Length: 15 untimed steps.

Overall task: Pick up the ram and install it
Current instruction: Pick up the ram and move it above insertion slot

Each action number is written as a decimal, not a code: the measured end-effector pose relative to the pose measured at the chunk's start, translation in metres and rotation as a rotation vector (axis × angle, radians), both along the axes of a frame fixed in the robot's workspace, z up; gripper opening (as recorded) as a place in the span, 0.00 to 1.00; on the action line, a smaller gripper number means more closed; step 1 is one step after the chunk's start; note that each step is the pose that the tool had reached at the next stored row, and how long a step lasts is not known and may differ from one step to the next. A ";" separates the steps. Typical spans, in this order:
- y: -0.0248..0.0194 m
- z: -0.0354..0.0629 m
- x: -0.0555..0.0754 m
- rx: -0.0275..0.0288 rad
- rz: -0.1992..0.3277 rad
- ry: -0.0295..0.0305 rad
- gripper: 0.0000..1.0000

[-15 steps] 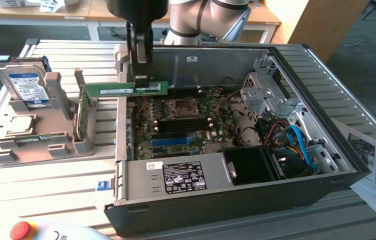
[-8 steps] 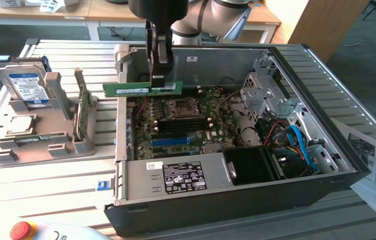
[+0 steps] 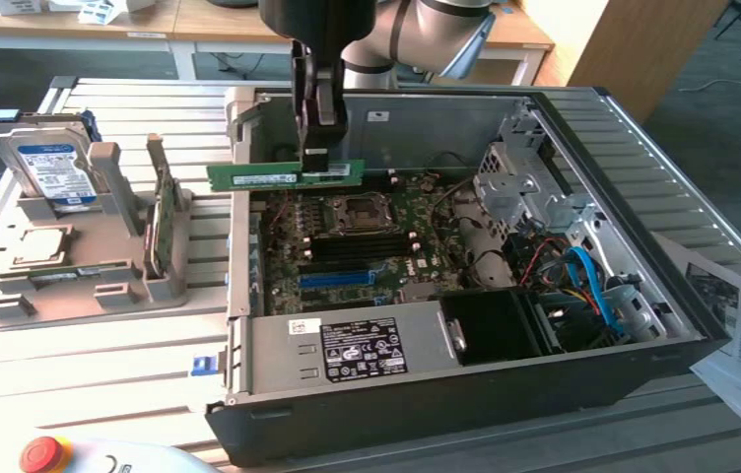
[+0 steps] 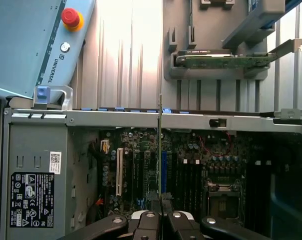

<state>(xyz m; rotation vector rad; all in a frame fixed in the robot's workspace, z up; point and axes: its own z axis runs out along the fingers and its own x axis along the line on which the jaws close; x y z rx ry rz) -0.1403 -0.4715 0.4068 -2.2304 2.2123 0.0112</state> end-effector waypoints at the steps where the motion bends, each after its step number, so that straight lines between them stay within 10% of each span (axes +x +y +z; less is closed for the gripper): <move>1: 0.0000 0.0001 0.000 0.0009 0.000 -0.0010 0.12; 15: -0.0012 0.0000 0.001 0.0166 0.000 -0.0099 0.12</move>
